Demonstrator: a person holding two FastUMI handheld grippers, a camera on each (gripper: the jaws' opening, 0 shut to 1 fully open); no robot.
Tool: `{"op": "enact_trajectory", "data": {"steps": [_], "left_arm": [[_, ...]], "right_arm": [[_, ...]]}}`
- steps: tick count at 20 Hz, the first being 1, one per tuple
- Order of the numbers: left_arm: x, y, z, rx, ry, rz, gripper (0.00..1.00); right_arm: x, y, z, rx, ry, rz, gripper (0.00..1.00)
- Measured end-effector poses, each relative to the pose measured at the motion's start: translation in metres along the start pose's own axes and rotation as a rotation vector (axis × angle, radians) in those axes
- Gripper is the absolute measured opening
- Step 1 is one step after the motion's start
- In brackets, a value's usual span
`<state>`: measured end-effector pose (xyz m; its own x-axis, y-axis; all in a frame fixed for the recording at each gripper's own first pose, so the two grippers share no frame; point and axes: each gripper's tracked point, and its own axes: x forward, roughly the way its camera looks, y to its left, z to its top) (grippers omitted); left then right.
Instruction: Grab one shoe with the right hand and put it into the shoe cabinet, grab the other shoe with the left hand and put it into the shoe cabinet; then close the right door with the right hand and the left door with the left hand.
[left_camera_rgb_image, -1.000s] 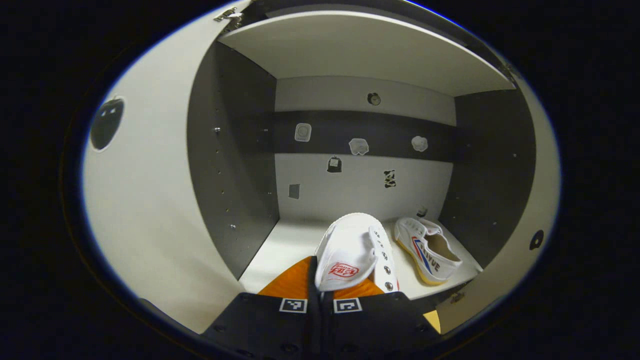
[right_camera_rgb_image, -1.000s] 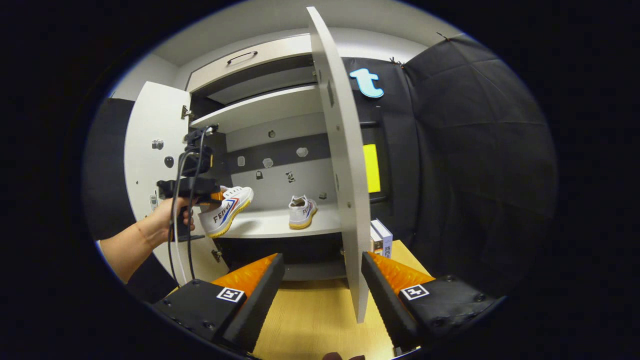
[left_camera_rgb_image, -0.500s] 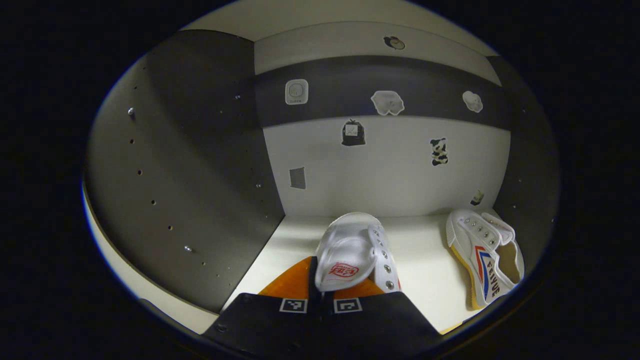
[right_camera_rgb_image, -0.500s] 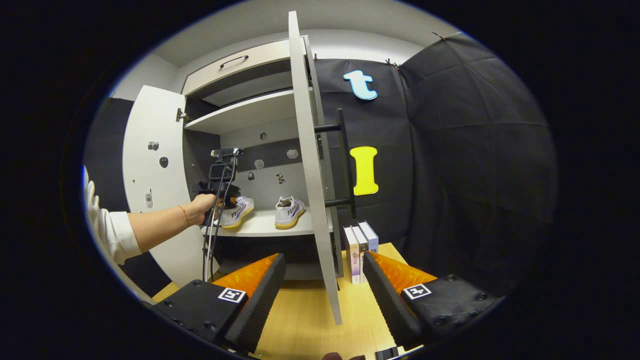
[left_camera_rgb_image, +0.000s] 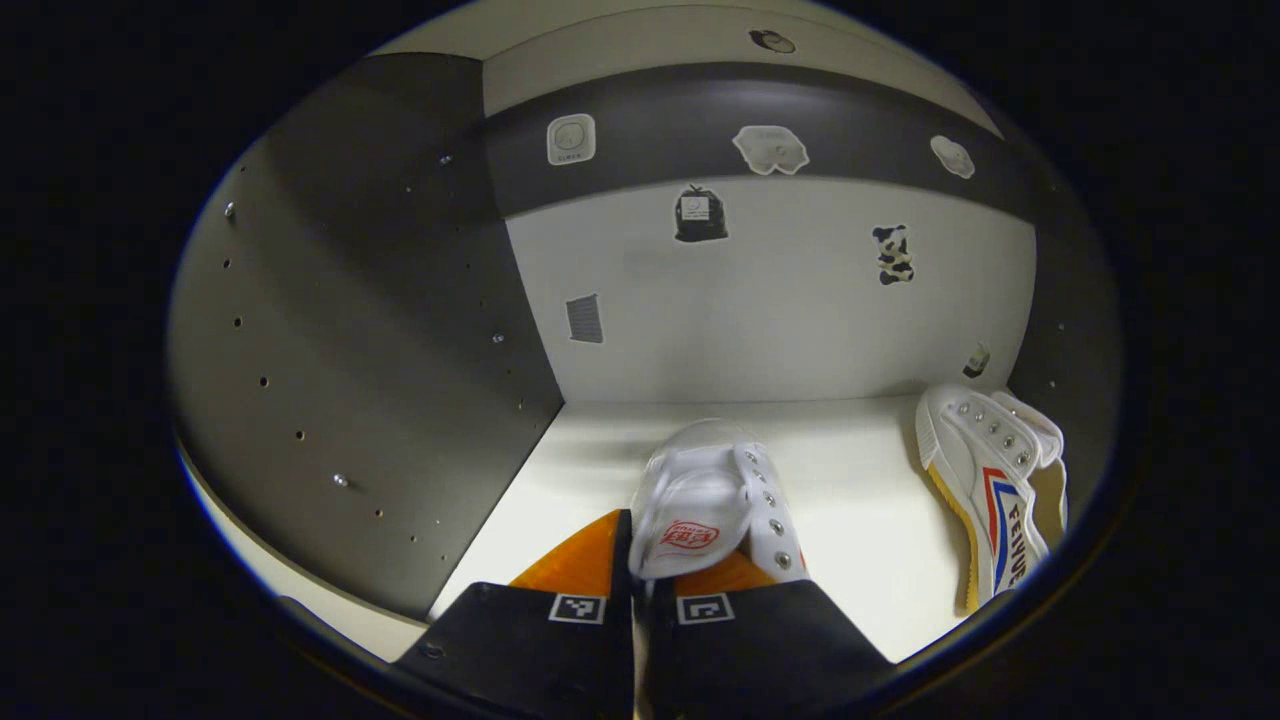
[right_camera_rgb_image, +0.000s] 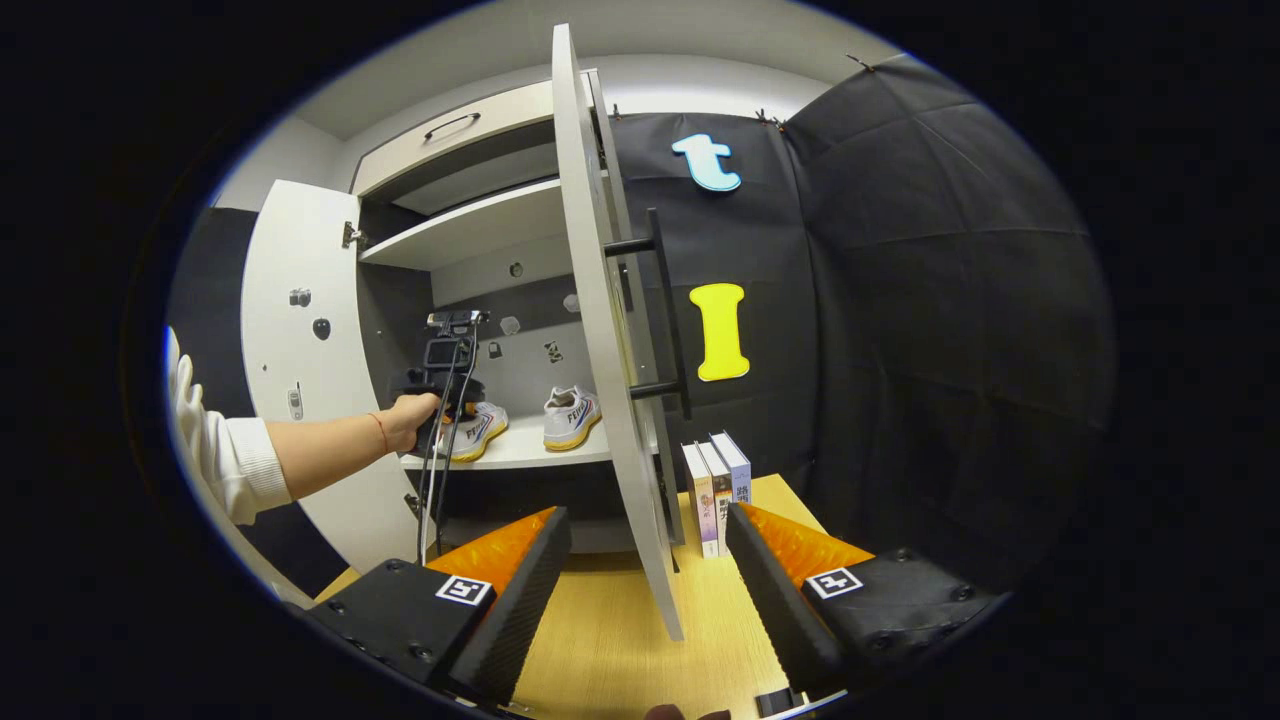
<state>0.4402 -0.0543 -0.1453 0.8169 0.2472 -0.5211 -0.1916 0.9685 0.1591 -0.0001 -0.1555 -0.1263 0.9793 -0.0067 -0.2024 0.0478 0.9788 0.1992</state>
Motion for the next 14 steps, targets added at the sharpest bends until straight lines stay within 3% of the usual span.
{"op": "enact_trajectory", "data": {"steps": [3,7,9,14], "left_arm": [[-0.008,-0.004,-0.003,0.019,-0.007,-0.023,0.22],[-0.022,0.008,-0.003,0.021,-0.050,-0.008,0.62],[-0.034,0.002,-0.002,-0.024,-0.074,-0.061,0.75],[-0.081,0.007,0.005,0.008,-0.180,-0.083,0.85]], "right_arm": [[-0.002,0.002,0.000,0.006,-0.003,-0.002,0.98],[-0.006,0.007,-0.001,0.016,-0.002,0.003,0.98],[-0.008,0.010,0.000,0.017,-0.005,0.005,0.98],[-0.009,0.013,0.009,0.009,-0.023,0.009,0.98]]}}
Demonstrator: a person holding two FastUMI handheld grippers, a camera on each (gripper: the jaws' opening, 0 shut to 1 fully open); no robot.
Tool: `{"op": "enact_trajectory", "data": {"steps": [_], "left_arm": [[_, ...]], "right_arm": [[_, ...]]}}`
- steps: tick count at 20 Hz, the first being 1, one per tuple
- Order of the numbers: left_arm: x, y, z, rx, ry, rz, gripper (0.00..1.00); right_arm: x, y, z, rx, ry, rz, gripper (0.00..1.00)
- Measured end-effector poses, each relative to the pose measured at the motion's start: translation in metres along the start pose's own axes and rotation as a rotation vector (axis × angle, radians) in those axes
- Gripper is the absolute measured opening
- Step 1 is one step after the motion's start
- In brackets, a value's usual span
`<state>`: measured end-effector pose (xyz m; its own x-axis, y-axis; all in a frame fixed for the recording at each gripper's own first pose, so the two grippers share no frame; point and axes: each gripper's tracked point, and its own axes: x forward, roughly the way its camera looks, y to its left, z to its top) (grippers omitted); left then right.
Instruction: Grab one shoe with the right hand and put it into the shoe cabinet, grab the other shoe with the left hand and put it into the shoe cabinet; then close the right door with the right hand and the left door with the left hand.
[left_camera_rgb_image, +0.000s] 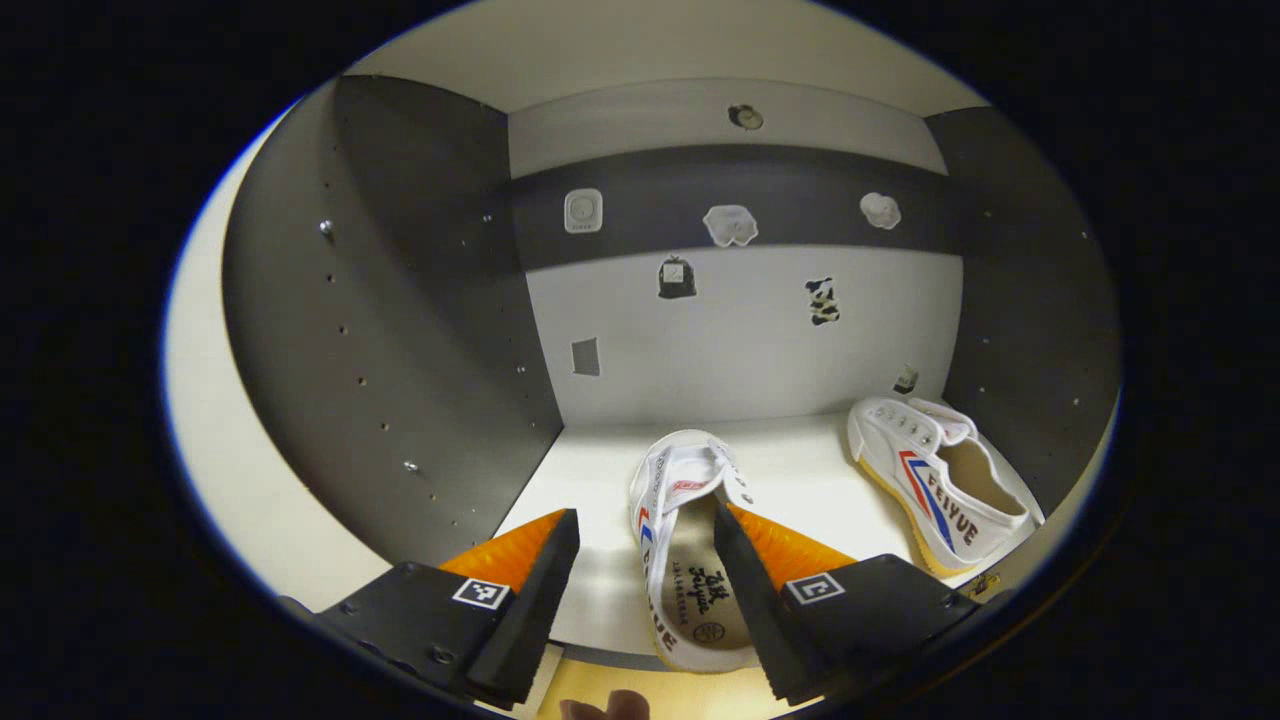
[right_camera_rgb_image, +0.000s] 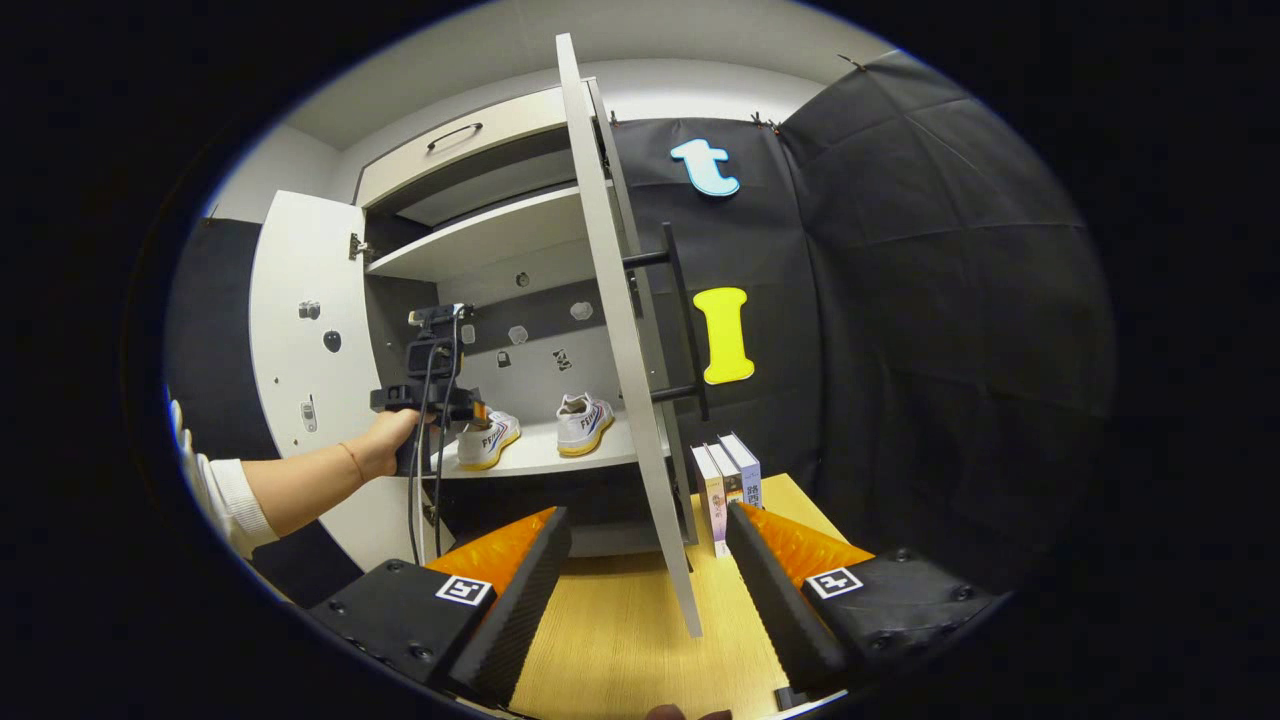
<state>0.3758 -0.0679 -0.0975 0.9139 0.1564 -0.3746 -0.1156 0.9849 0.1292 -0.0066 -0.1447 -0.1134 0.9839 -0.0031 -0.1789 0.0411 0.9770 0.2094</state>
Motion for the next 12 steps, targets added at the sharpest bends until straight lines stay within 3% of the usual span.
{"op": "enact_trajectory", "data": {"steps": [3,5,12], "left_arm": [[-0.034,-0.005,0.014,0.028,-0.093,-0.032,0.86],[-0.063,-0.009,0.020,0.019,-0.137,-0.060,0.98],[-0.169,-0.004,0.034,-0.059,-0.270,-0.127,0.96]], "right_arm": [[-0.001,-0.010,0.014,-0.007,-0.023,-0.009,0.98],[-0.001,-0.023,0.026,0.000,-0.039,-0.033,0.98],[0.013,-0.080,0.077,-0.038,-0.084,-0.135,0.98]]}}
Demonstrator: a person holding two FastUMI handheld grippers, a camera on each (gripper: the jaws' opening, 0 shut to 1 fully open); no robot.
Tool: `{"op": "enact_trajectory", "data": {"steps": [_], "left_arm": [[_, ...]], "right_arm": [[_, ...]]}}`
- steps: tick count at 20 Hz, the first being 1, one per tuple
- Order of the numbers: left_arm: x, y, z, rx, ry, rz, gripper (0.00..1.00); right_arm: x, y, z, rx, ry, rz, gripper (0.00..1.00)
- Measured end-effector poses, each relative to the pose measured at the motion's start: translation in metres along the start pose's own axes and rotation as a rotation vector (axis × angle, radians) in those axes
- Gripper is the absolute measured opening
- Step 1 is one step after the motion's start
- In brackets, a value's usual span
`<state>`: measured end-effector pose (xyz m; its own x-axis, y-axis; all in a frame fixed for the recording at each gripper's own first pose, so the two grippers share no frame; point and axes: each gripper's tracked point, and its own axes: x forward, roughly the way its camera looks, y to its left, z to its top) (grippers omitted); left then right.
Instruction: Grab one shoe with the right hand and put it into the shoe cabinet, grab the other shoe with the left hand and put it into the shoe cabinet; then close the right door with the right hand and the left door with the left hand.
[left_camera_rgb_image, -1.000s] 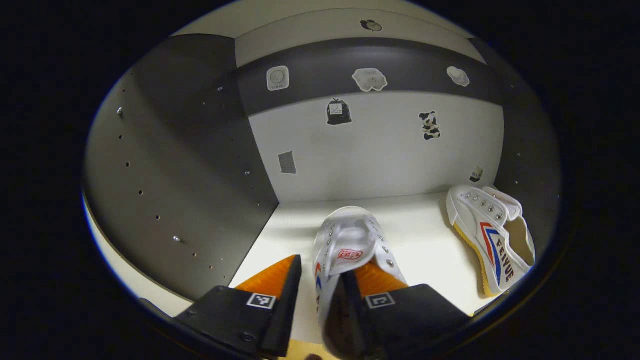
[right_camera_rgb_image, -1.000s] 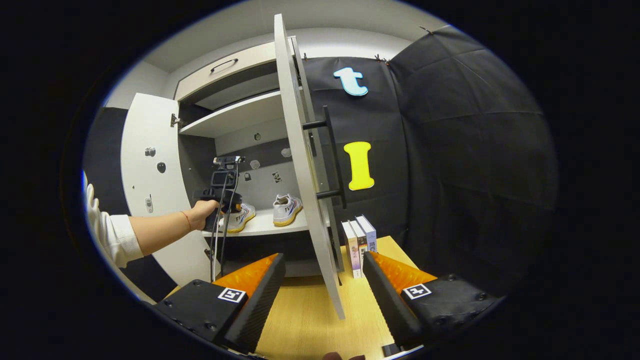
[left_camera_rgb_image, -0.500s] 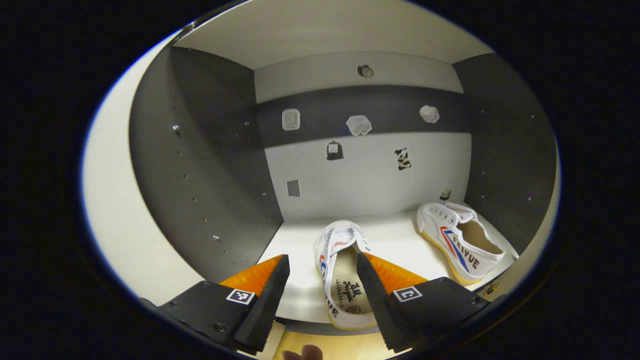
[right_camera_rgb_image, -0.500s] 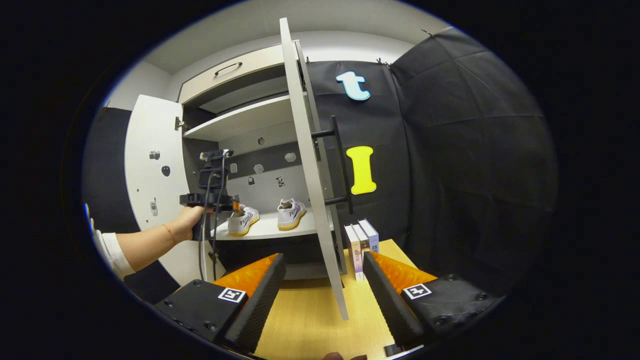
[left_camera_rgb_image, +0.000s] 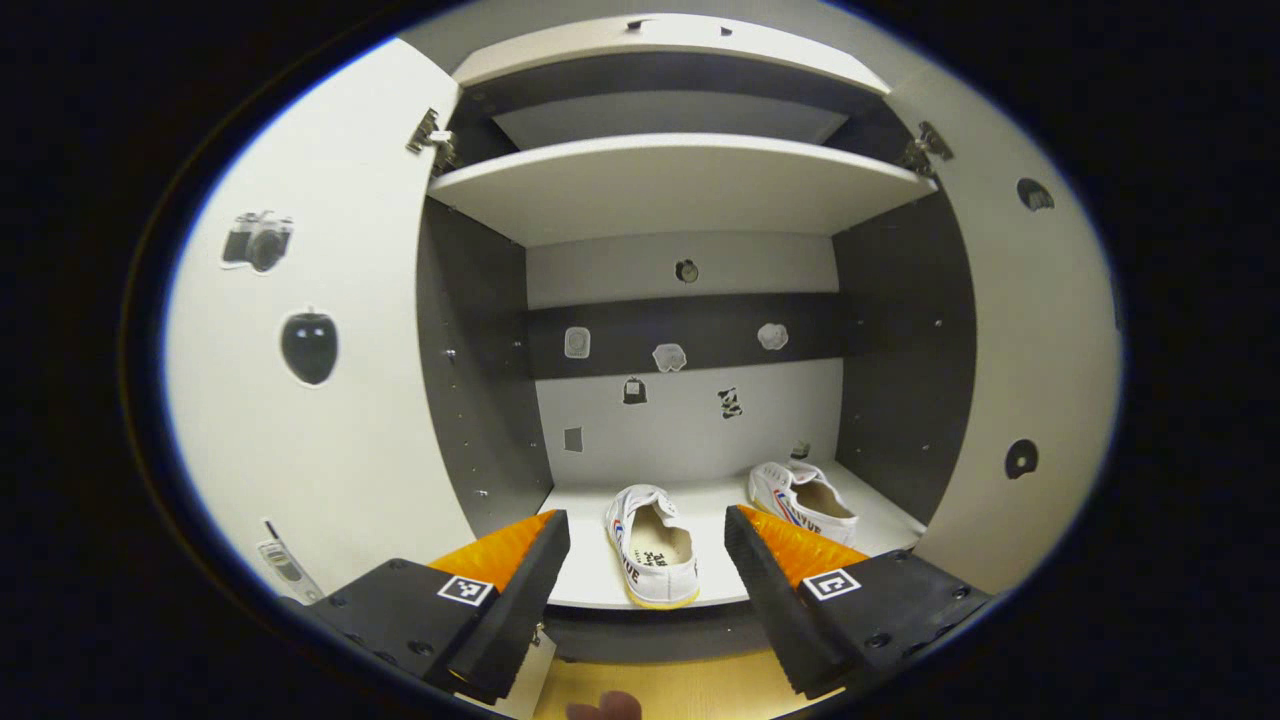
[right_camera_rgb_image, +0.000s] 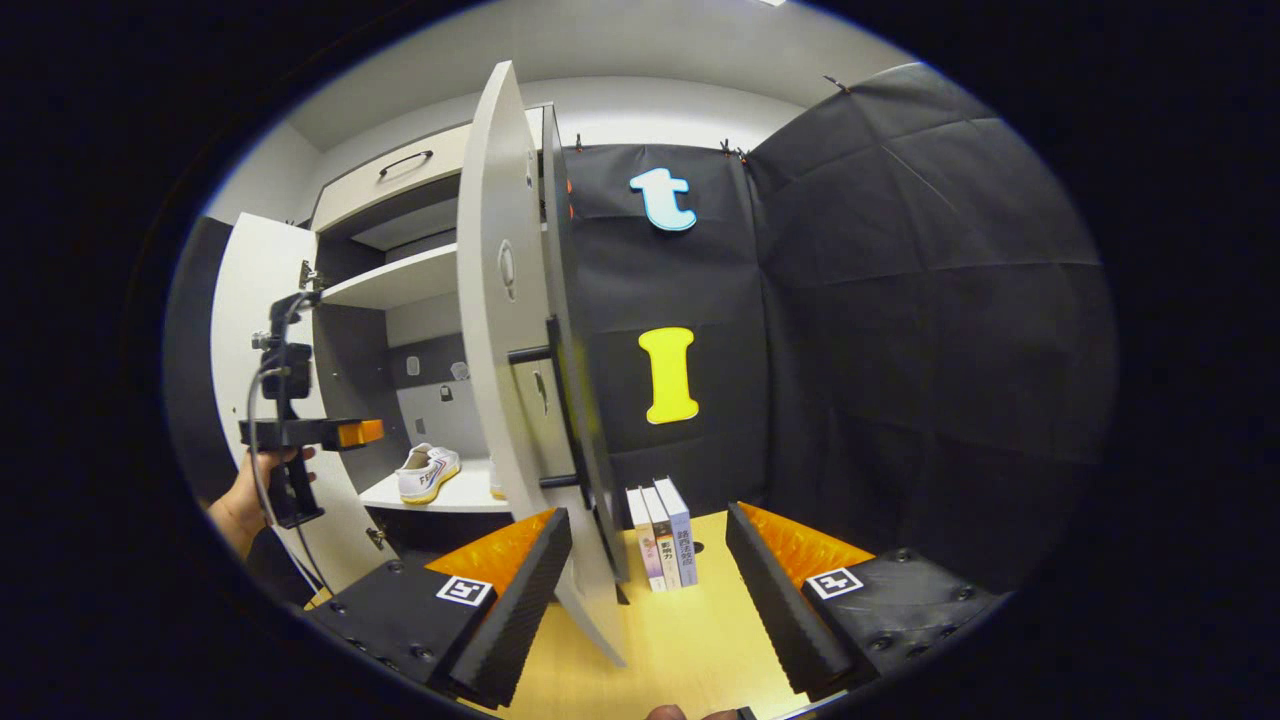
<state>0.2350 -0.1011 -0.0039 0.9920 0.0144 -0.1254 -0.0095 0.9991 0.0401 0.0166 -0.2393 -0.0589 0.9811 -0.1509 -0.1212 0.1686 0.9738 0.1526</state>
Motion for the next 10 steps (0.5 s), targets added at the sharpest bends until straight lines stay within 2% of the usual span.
{"op": "enact_trajectory", "data": {"steps": [7,10], "left_arm": [[-0.084,0.006,0.010,-0.062,-0.040,-0.031,0.97],[-0.107,0.012,0.008,-0.067,-0.047,-0.036,0.97]], "right_arm": [[0.056,-0.028,0.042,0.022,-0.024,-0.019,0.98],[0.077,-0.029,0.045,0.008,-0.013,-0.013,0.98]]}}
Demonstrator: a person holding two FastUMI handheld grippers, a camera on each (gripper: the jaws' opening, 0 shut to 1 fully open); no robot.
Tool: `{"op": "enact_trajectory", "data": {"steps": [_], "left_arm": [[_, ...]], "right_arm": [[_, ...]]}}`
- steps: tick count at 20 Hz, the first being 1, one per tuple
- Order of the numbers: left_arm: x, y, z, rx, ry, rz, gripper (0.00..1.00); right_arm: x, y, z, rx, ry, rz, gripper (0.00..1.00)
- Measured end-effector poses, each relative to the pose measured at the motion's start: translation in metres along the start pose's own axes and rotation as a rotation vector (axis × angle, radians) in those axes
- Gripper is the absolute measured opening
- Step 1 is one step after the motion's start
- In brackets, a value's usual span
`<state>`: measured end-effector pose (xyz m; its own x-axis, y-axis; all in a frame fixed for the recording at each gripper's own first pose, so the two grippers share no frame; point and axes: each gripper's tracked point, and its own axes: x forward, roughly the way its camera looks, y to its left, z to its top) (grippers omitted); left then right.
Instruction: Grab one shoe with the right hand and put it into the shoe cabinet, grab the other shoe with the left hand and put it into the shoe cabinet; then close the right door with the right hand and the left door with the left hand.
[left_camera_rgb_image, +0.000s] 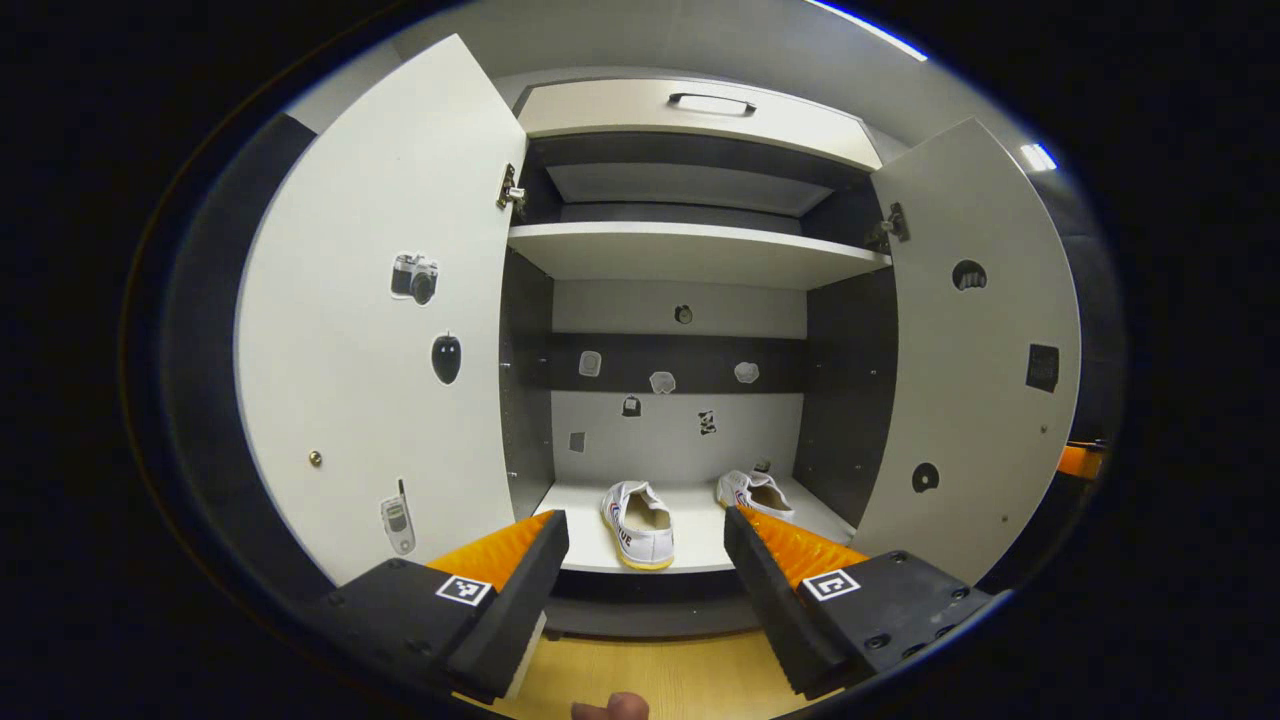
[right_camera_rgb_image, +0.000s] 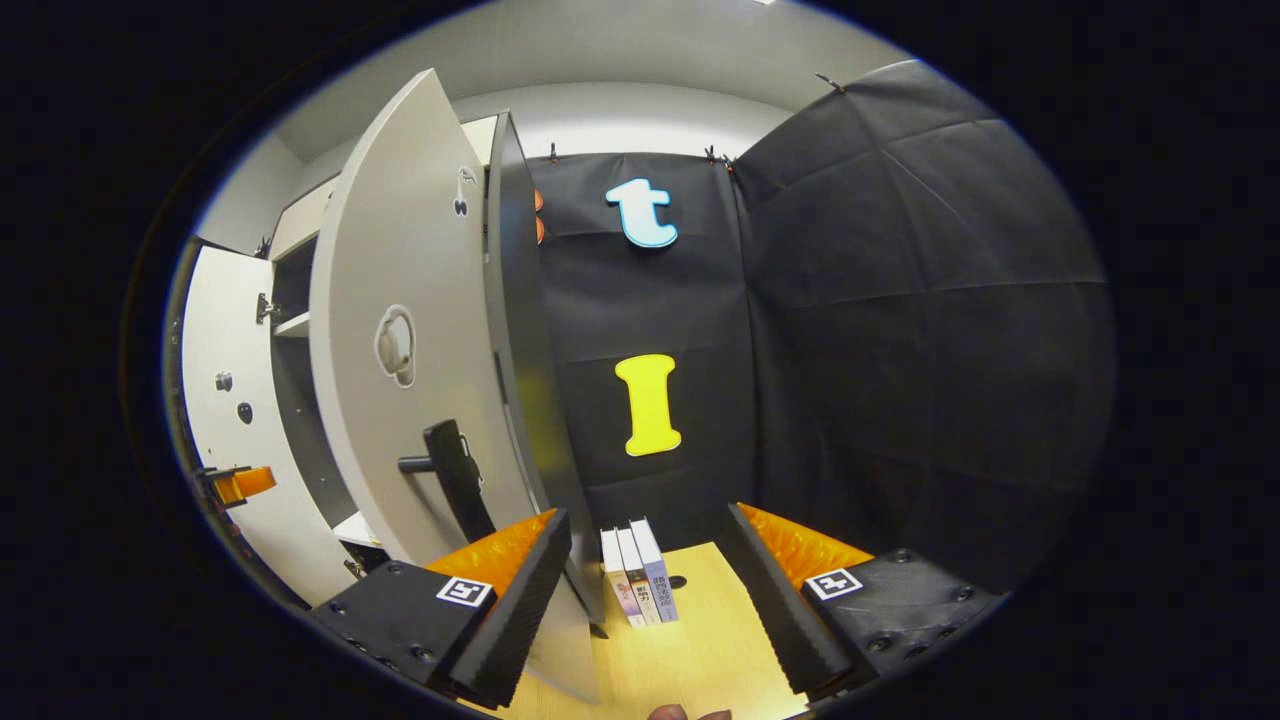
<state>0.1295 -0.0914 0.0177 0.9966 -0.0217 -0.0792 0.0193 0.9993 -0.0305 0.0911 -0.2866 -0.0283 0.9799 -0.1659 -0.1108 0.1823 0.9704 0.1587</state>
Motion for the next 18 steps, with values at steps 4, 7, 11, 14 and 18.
{"op": "enact_trajectory", "data": {"steps": [4,7,11,14,18], "left_arm": [[-0.027,0.005,-0.005,-0.022,-0.009,-0.015,0.97],[-0.040,0.021,-0.013,0.009,0.002,0.014,0.97],[-0.052,0.039,-0.018,0.047,0.008,0.040,0.97],[-0.059,0.050,-0.021,0.037,0.020,0.049,0.97],[-0.066,0.066,-0.020,0.027,0.013,0.059,0.97]], "right_arm": [[0.014,0.021,0.002,-0.029,0.006,0.041,0.98],[0.018,0.026,0.001,-0.060,0.004,0.039,0.96],[0.011,0.039,-0.001,-0.076,0.003,0.061,0.97],[0.003,0.063,-0.006,-0.064,0.004,0.079,0.97],[-0.001,0.106,-0.015,-0.060,0.013,0.131,1.00]]}}
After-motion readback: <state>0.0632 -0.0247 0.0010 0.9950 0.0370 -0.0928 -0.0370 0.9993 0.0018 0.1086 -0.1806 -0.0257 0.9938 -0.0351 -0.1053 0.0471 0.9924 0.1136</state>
